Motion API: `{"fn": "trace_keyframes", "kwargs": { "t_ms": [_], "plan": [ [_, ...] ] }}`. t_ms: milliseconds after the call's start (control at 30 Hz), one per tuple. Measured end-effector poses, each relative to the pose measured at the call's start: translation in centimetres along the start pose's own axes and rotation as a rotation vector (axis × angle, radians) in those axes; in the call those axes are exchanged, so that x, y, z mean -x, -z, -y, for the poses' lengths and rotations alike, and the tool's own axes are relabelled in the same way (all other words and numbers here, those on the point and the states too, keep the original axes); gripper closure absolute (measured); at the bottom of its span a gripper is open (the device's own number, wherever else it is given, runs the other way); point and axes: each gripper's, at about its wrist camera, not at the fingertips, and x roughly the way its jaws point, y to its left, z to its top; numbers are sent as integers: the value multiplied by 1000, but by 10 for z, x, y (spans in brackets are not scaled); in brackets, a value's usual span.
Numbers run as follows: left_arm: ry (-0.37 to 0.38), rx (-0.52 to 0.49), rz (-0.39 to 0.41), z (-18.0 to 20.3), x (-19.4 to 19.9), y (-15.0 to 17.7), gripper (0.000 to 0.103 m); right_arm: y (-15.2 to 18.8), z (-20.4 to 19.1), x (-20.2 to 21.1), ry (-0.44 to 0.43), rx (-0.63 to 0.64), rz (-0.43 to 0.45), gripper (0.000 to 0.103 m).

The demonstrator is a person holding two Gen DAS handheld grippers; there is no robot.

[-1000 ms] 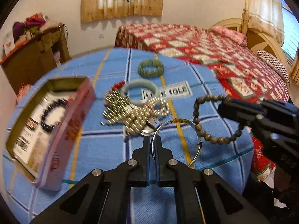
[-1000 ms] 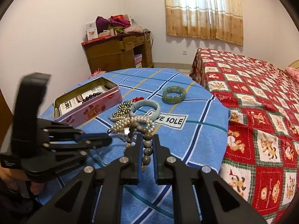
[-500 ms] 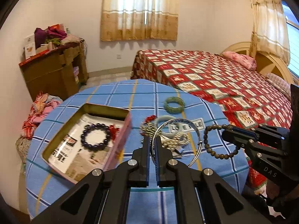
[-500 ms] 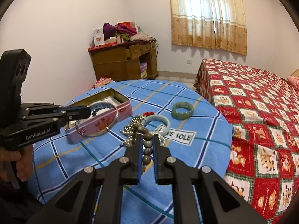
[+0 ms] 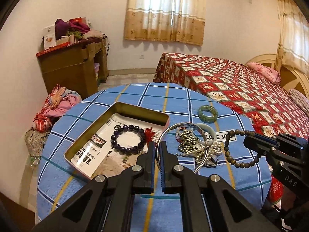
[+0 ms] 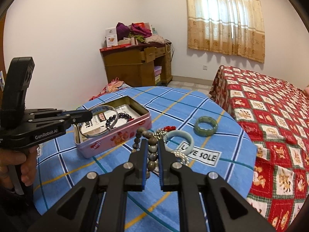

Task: Organize jewelry
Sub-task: 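Carry the brown bracelet and silver bangle over the pink tin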

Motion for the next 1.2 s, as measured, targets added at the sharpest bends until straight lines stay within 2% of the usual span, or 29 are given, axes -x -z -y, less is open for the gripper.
{"fn": "trace_keyframes", "kwargs": {
  "t_ms": [700, 1200],
  "plan": [
    [-34, 100, -12, -46, -4, 2, 100, -23, -36, -41, -57, 79, -50, 92],
    [-79, 116, -19, -67, -11, -2, 100, -46, -57, -63, -78, 142, -45, 92]
  ]
}}
